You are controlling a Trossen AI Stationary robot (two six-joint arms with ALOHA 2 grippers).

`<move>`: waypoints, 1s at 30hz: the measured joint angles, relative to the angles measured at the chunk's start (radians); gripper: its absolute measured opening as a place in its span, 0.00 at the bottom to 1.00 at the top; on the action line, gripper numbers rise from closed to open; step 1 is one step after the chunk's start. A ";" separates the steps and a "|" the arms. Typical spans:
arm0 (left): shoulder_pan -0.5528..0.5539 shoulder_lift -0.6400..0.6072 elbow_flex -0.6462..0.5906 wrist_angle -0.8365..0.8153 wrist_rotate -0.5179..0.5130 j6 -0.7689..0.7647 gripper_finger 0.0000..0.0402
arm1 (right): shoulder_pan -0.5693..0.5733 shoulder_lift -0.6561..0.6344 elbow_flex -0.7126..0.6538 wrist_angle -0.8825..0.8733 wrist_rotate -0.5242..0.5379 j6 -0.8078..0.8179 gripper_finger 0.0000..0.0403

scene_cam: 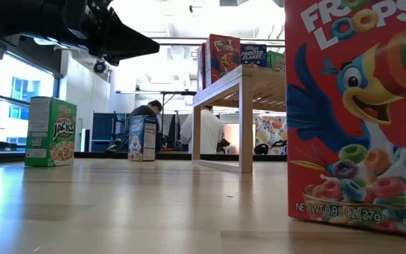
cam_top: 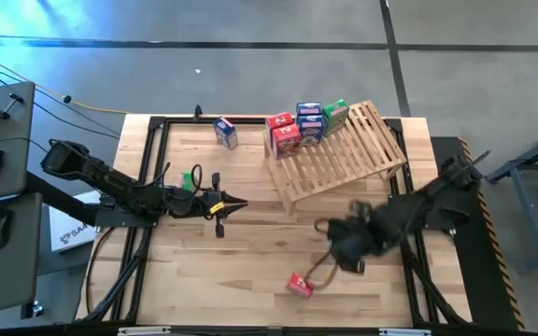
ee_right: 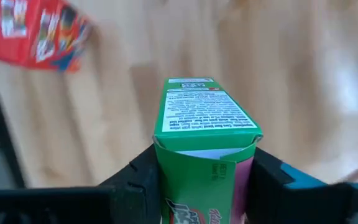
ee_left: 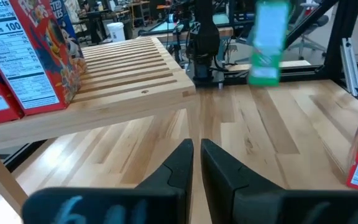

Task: Stack cereal on shelf
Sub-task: Put the bottom green cereal box on the shelf aligned with the other green cereal box

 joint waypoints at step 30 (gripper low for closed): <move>-0.001 0.000 0.000 -0.003 0.000 0.010 0.05 | -0.657 -0.034 0.246 -0.090 0.221 -1.065 0.35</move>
